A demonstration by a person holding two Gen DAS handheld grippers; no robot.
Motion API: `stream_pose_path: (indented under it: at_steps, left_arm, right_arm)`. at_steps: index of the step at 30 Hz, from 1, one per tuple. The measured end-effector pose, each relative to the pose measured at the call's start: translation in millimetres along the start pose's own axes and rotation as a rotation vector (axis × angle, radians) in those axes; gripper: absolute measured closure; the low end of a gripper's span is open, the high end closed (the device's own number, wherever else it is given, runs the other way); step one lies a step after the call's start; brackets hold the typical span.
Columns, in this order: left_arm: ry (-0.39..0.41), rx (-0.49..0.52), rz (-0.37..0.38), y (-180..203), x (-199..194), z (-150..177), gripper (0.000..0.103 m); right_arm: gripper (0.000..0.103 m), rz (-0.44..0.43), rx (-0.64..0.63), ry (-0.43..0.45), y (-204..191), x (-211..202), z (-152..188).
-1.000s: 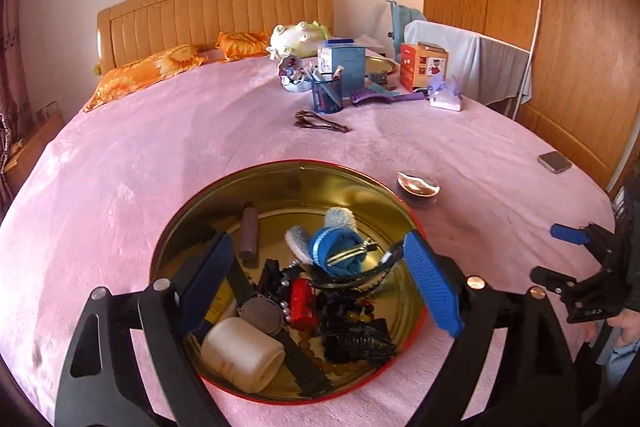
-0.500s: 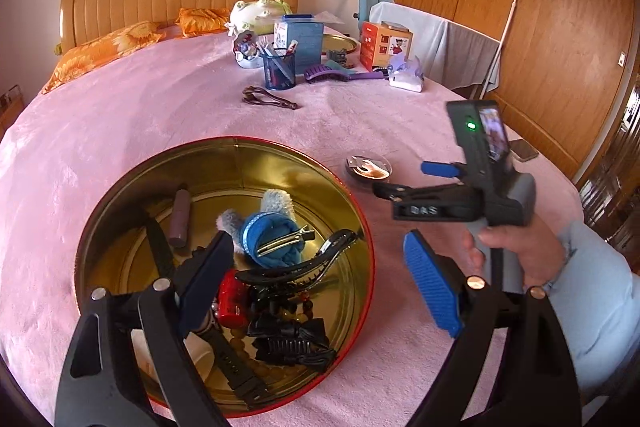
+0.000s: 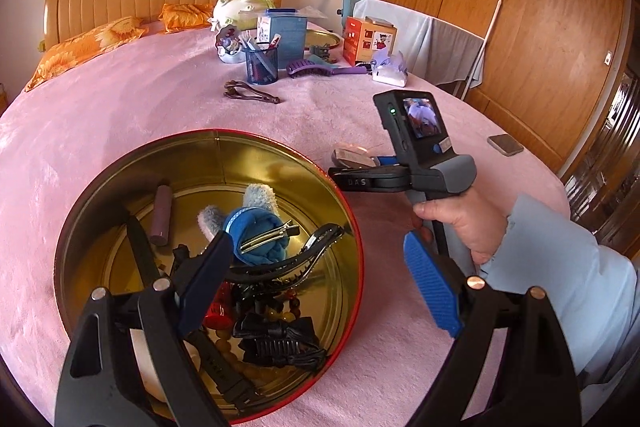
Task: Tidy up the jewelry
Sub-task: 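Grasp the clear round labelled case with the right gripper, then carry the clear case into the tin and open the right gripper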
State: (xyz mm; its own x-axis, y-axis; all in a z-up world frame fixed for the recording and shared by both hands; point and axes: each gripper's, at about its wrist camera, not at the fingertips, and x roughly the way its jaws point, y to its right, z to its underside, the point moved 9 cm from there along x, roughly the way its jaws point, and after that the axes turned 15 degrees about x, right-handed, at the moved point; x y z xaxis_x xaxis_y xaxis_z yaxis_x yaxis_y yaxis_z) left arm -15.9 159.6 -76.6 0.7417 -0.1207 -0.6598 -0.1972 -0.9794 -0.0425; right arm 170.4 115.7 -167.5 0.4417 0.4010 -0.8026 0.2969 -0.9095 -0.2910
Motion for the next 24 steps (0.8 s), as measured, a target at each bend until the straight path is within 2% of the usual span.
stream_pose_path:
  at_steps: [7, 11, 14, 17, 19, 24]
  left_arm:
    - [0.004, -0.027, -0.029, -9, -10, 10, 0.018]
    - [0.032, -0.066, -0.054, -22, -31, 18, 0.018]
    - [0.046, -0.079, -0.102, -36, -51, 29, 0.018]
    - [0.052, -0.102, -0.158, -53, -70, 45, 0.018]
    - [0.063, -0.135, -0.163, -64, -83, 56, 0.018]
    - [0.083, -0.207, -0.196, -90, -111, 85, 0.018]
  right_arm:
    - [0.027, -0.107, -0.028, 0.119, -24, -86, -6]
    - [0.027, -0.186, -0.098, 0.167, -70, -133, -7]
    - [0.027, -0.25, -0.166, 0.166, -114, -154, 2]
    - [0.027, -0.296, -0.249, 0.148, -160, -161, 23]
    - [0.027, -0.31, -0.283, 0.111, -184, -154, 39]
    - [0.027, -0.29, -0.34, 0.012, -222, -119, 78]
